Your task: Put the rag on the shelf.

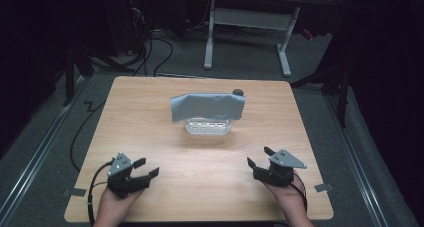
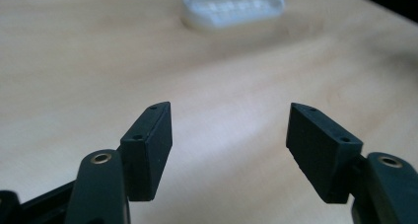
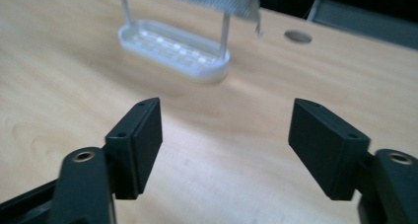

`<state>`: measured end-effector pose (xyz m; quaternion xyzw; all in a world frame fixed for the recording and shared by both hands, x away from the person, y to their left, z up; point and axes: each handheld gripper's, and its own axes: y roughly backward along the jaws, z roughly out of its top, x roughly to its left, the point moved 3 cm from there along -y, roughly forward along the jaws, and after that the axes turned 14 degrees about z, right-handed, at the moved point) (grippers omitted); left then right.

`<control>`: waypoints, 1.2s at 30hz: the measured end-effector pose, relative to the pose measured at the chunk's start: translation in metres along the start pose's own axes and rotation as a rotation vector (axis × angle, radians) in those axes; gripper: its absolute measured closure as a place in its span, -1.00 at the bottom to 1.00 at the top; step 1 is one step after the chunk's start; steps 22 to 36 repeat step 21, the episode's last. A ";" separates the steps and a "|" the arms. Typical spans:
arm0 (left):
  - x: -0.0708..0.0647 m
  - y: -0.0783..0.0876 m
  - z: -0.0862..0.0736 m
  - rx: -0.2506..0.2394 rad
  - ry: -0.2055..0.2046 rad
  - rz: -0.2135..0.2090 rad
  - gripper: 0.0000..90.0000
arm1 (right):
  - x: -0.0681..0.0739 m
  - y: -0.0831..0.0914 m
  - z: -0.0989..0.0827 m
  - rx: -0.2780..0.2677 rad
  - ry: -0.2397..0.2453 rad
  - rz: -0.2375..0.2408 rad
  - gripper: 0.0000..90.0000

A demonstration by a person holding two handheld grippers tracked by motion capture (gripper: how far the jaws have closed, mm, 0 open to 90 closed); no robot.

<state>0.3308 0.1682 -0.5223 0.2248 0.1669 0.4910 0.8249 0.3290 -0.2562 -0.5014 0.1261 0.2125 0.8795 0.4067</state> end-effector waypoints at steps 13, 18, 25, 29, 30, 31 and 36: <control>-0.053 -0.007 -0.031 0.160 -0.196 -0.063 -0.28 | 0.038 -0.010 -0.045 0.126 -0.014 0.097 -0.51; -0.044 -0.004 -0.030 0.154 -0.159 -0.049 -0.28 | 0.038 -0.011 -0.046 0.124 -0.014 0.109 -0.51; -0.041 -0.002 -0.029 0.152 -0.150 -0.045 -0.28 | 0.037 -0.012 -0.045 0.116 -0.026 0.106 -0.53; -0.041 -0.002 -0.029 0.152 -0.150 -0.045 -0.28 | 0.037 -0.012 -0.045 0.116 -0.026 0.106 -0.53; -0.041 -0.002 -0.029 0.152 -0.150 -0.045 -0.28 | 0.037 -0.012 -0.045 0.116 -0.026 0.106 -0.53; -0.041 -0.002 -0.029 0.152 -0.150 -0.045 -0.28 | 0.037 -0.012 -0.045 0.116 -0.026 0.106 -0.53; -0.041 -0.002 -0.029 0.152 -0.150 -0.045 -0.28 | 0.037 -0.012 -0.045 0.116 -0.026 0.106 -0.53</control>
